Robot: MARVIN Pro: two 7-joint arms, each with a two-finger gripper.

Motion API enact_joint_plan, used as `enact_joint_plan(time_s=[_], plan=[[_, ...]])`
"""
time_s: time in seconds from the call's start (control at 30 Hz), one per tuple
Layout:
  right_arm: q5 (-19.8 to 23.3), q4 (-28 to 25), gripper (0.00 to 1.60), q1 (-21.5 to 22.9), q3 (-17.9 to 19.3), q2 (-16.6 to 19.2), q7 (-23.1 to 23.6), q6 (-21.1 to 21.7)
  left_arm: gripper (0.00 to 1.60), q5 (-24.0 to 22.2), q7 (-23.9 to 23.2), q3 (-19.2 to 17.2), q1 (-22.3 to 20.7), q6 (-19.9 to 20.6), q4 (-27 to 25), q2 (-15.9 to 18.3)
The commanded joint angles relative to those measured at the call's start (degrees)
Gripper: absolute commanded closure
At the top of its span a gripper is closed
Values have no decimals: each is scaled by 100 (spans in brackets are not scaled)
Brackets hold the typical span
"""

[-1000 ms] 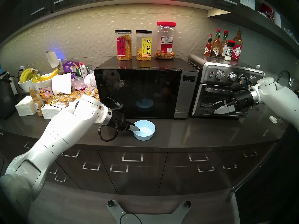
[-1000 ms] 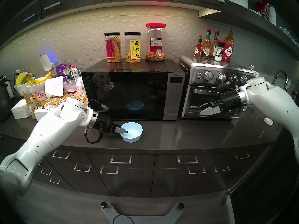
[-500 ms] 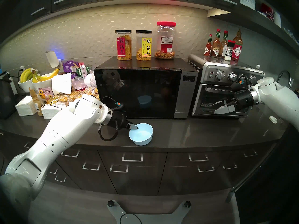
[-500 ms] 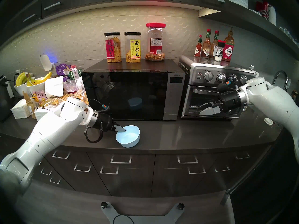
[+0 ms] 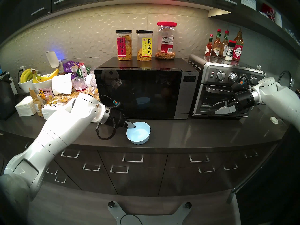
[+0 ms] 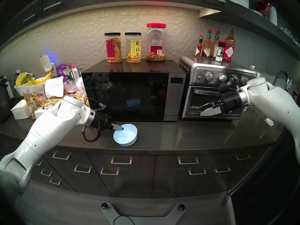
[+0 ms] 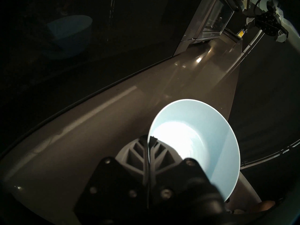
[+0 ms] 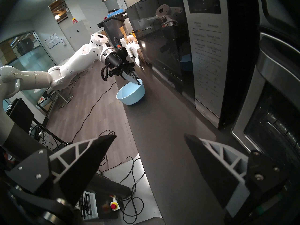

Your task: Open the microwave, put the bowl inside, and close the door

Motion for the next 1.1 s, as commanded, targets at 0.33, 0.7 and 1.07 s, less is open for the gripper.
enact_joint_plan(time_s=[0.33, 0.7, 1.07], plan=[[42, -1, 0, 100, 87, -2, -7, 9, 160, -442, 167, -542, 401, 15, -343, 449], [40, -1, 0, 100, 86, -3, -6, 8, 160, -631, 215, -819, 508, 15, -299, 683], [41, -1, 0, 100, 87, -2, -6, 8, 160, -705, 164, -964, 558, 15, -109, 900]])
